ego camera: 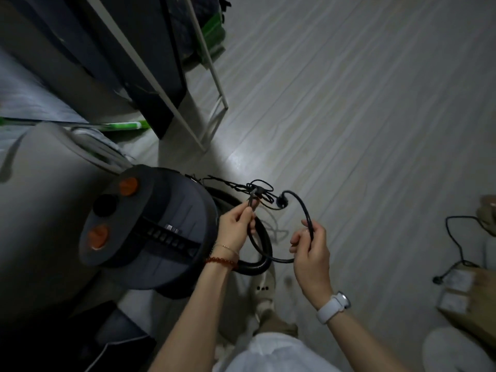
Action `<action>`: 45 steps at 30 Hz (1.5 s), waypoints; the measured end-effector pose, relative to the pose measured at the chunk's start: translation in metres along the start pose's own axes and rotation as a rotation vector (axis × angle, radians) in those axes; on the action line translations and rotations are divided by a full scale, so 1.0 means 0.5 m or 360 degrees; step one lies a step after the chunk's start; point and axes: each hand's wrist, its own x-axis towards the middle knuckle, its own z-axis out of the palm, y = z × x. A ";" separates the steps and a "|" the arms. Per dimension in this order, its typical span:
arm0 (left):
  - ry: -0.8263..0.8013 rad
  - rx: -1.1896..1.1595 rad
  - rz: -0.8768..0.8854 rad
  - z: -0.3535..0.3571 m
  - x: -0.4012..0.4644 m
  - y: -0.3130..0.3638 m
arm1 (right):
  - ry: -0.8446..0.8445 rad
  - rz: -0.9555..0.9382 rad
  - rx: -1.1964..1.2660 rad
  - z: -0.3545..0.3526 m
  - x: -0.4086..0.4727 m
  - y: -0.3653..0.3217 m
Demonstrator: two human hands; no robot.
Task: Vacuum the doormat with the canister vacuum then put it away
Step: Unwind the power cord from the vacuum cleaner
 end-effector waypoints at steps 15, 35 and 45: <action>0.0216 0.0027 0.0025 -0.312 -0.391 -0.208 | -0.0544 -0.0983 -0.0358 0.073 -0.457 0.045; 0.0628 -0.1207 0.0117 -0.554 -0.407 -0.215 | -0.0682 -0.1532 -0.0919 0.301 -0.441 0.062; 0.0431 -0.1366 0.0439 -0.613 -0.156 0.139 | -0.0075 -0.1480 -0.0955 0.541 -0.095 -0.278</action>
